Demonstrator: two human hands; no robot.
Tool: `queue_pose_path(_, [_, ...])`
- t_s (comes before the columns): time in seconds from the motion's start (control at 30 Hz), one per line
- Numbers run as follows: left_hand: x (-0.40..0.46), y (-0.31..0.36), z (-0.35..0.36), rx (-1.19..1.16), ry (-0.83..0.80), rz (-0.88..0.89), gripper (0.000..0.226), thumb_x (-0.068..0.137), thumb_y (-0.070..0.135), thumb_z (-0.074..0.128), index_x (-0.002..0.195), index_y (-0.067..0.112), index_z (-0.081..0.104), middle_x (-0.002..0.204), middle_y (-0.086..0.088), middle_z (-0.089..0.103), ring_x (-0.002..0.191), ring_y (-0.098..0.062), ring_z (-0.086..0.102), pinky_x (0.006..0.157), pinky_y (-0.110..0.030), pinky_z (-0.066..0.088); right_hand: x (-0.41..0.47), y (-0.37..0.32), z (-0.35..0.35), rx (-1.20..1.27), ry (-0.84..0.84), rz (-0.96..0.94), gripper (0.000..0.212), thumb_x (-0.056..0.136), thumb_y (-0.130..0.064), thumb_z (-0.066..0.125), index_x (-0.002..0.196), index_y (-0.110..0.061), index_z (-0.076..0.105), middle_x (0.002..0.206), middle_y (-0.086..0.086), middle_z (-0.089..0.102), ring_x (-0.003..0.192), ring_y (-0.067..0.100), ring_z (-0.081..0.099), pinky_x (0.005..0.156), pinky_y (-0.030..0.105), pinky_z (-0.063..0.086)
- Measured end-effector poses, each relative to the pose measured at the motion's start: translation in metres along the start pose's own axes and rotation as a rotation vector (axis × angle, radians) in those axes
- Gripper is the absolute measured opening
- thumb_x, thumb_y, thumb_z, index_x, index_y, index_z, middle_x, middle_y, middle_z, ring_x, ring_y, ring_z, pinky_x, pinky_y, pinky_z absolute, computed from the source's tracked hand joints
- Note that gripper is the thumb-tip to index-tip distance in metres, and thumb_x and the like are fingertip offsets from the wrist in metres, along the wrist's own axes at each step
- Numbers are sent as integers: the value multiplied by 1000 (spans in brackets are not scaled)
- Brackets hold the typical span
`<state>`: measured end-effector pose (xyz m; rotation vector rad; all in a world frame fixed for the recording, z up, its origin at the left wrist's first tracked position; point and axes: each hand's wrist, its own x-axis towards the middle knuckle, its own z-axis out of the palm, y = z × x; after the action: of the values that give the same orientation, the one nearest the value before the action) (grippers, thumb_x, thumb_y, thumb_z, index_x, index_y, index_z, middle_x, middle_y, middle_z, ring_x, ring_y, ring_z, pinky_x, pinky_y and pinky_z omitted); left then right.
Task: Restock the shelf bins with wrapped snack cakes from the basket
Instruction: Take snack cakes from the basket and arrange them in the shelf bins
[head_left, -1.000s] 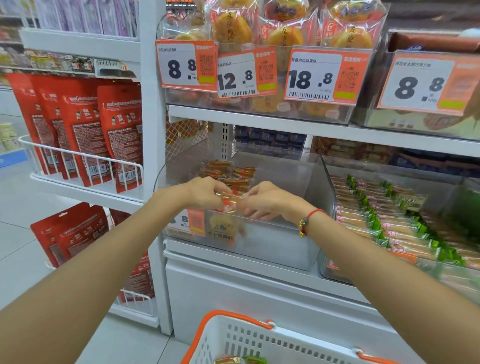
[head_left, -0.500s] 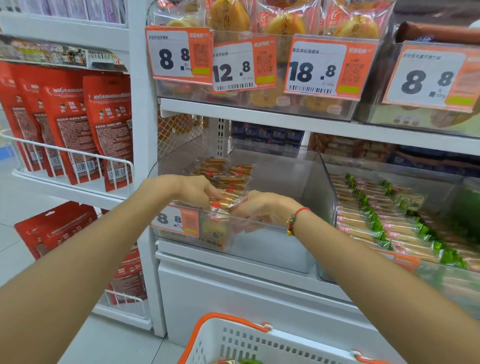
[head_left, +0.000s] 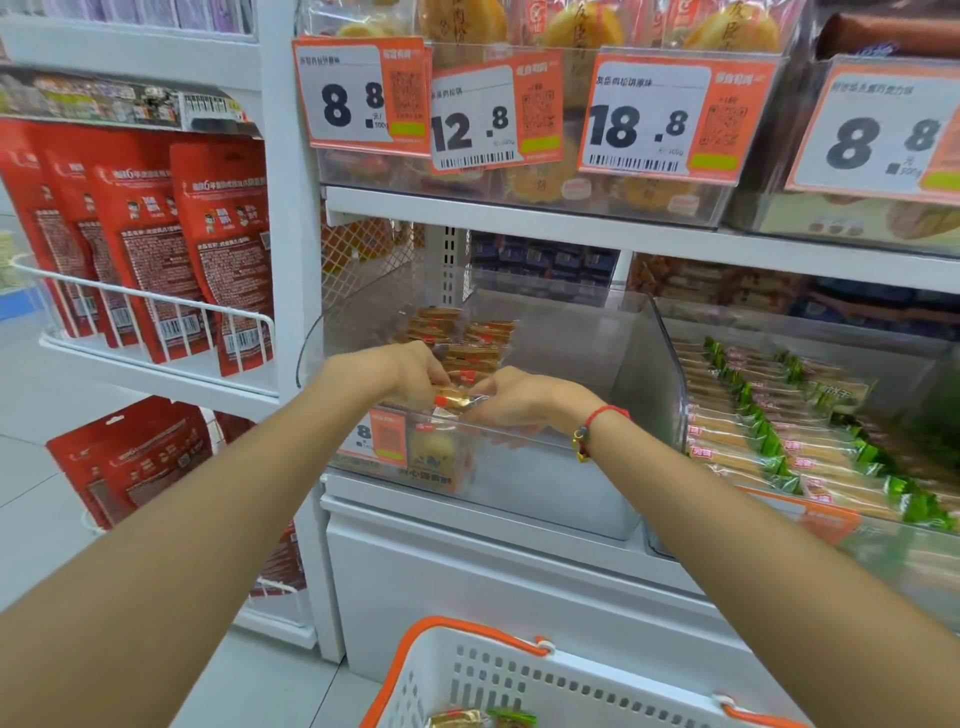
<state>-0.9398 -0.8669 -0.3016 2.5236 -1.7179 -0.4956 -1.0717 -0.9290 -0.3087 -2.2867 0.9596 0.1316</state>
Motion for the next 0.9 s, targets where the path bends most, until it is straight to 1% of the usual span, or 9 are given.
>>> queue_pose_path(0.13, [-11, 12, 2, 112, 116, -34, 52, 87, 10, 56, 134, 34, 53, 128, 0, 57, 112, -23, 55, 86, -33, 46, -3, -1, 1, -67, 97, -11, 48, 88, -44, 62, 125, -13, 59, 117, 7, 63, 107, 24, 63, 86, 32, 52])
queue_pose_path(0.2, [-22, 12, 2, 110, 229, -37, 51, 85, 15, 62, 130, 37, 55, 129, 3, 58, 114, -22, 55, 88, -34, 46, -13, 3, 2, -169, 241, -59, 47, 86, -44, 64, 127, -21, 58, 125, 4, 60, 115, 27, 57, 91, 36, 48])
queue_pose_path(0.27, [-39, 15, 6, 11, 408, -11, 50, 82, 13, 64, 126, 36, 59, 126, 5, 60, 116, -21, 56, 91, -35, 47, -29, 7, 3, -255, 384, -125, 41, 85, -37, 65, 125, -28, 58, 125, 2, 61, 115, 28, 57, 89, 38, 46])
queue_pose_path(0.37, [-72, 30, 24, -203, 706, 41, 42, 81, 14, 65, 118, 34, 63, 120, 8, 64, 113, -17, 57, 88, -33, 47, -64, 15, 4, -286, 532, -242, 26, 86, -28, 64, 112, -29, 64, 109, -2, 65, 104, 26, 60, 79, 35, 46])
queue_pose_path(0.47, [-98, 46, 50, -319, 779, 68, 34, 83, 19, 65, 113, 35, 64, 114, 13, 65, 108, -14, 59, 82, -29, 46, -102, 29, 16, -220, 625, -312, 16, 86, -25, 63, 101, -31, 65, 86, -11, 55, 89, 18, 58, 70, 32, 44])
queue_pose_path(0.57, [-114, 55, 81, -393, 677, 65, 28, 84, 26, 65, 109, 38, 64, 98, 18, 65, 95, -10, 62, 82, -30, 49, -129, 56, 37, -303, 627, -290, 17, 88, -32, 61, 105, -32, 61, 88, -13, 49, 86, 13, 53, 68, 29, 37])
queue_pose_path(0.63, [-120, 60, 107, -375, 557, 57, 23, 86, 31, 64, 109, 38, 63, 93, 22, 61, 93, -5, 61, 81, -28, 48, -139, 82, 54, -327, 544, -219, 20, 90, -35, 59, 109, -32, 60, 94, -11, 52, 91, 13, 55, 67, 28, 34])
queue_pose_path(0.77, [-119, 62, 170, -220, 274, 29, 29, 90, 35, 58, 119, 37, 59, 117, 19, 63, 109, -11, 59, 91, -30, 46, -143, 137, 101, -370, 311, -38, 24, 91, -33, 58, 115, -29, 59, 115, -4, 59, 107, 21, 57, 77, 31, 43])
queue_pose_path(0.9, [-117, 64, 237, -60, -38, 17, 32, 91, 37, 55, 122, 33, 57, 125, 10, 59, 117, -18, 55, 93, -31, 42, -145, 190, 156, -392, 141, 90, 28, 91, -27, 55, 118, -24, 59, 123, 1, 57, 114, 24, 54, 87, 32, 42])
